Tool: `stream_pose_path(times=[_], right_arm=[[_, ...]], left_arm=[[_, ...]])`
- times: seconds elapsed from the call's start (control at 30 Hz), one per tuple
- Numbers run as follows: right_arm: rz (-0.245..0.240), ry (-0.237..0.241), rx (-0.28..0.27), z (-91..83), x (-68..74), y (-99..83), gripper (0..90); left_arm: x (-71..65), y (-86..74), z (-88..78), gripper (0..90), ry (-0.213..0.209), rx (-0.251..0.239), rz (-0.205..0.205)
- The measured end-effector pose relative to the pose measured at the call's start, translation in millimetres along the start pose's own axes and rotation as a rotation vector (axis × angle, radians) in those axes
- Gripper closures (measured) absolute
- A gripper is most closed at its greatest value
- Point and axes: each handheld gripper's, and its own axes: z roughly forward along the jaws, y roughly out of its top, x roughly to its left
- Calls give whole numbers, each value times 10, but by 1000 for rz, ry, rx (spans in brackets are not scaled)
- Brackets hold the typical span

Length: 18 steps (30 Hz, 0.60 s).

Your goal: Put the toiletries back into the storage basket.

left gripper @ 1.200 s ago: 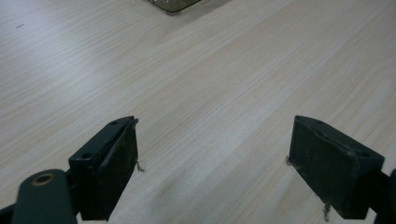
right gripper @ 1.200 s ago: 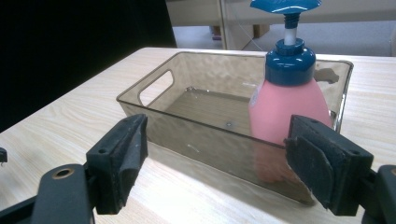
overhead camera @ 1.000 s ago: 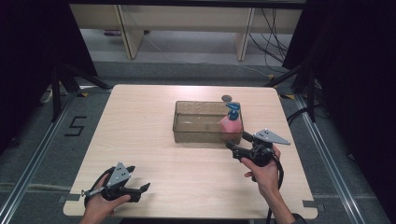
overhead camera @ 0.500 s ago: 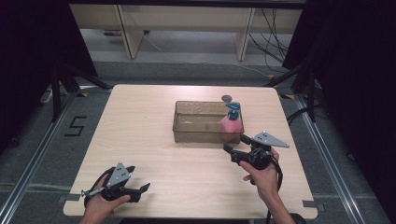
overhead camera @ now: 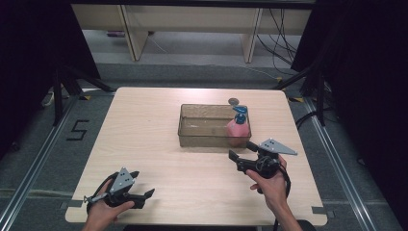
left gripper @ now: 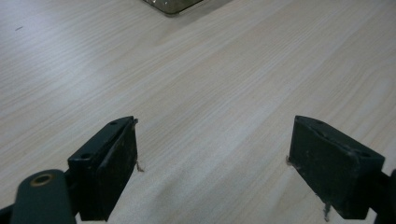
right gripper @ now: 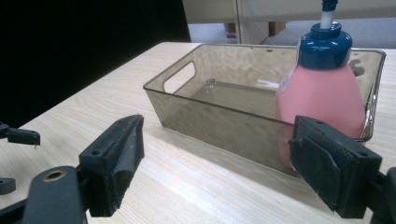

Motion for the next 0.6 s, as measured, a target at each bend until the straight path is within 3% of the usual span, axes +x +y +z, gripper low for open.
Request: stream_pose_path(times=[0.13,0.23,0.27,0.33,0.4,0.47,0.57,0.6], right_arm=[[-19,-10,2,-26,-13,-6,186],[-9,-1,-10,-26,-6,-19,186],[16,5,-7,-27,13,-29,185],[-8,5,-10,-27,2,-37,185],[-19,6,-10,-31,7,-47,184],[5,15,1,-37,28,-54,184],[-26,7,2,-51,40,-69,181],[6,12,9,-59,71,-83,181]], left_arm=[[16,4,-4,151,4,5,23],[8,2,-3,151,2,5,16],[1,0,-1,151,0,2,5],[-4,-2,1,151,0,0,-5],[14,1,-4,151,1,8,17],[-2,-2,1,151,0,1,-4],[-16,-3,4,151,-8,-9,-19],[-16,-3,5,151,-4,-10,-19]])
